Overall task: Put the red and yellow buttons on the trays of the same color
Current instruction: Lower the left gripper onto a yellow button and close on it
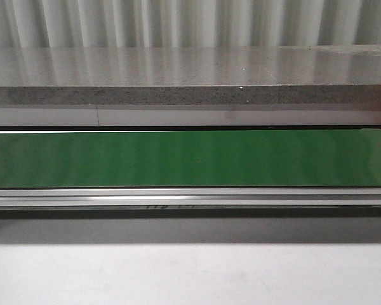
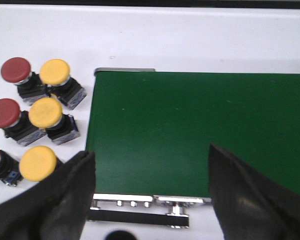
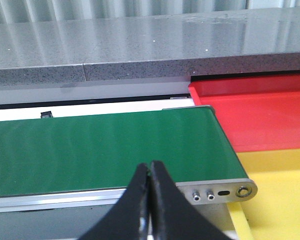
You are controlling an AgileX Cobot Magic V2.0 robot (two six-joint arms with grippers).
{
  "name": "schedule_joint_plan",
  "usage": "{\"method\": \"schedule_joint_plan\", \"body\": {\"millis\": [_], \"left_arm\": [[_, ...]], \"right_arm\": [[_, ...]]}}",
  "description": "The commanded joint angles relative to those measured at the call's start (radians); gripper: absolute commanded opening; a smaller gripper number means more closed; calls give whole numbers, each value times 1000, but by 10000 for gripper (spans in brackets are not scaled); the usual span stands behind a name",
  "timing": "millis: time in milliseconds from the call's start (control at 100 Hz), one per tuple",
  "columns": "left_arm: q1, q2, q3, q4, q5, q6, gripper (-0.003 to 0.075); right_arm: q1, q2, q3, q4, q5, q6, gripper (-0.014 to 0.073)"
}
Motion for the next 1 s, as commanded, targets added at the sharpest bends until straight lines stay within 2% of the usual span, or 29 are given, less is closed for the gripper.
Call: {"method": "schedule_joint_plan", "body": {"millis": [0, 270, 450, 990], "left_arm": [[49, 47, -93, 8, 1, -21, 459], [280, 230, -243, -84, 244, -21, 449], [370, 347, -294, -102, 350, -19, 449], [388, 659, -455, -119, 411, -17, 449]], "right_arm": [[1, -12, 2, -12, -76, -4, -67], [1, -12, 2, -12, -76, -4, -67], [1, -12, 2, -12, -76, -4, -67], [1, -12, 2, -12, -76, -4, -67]]}}
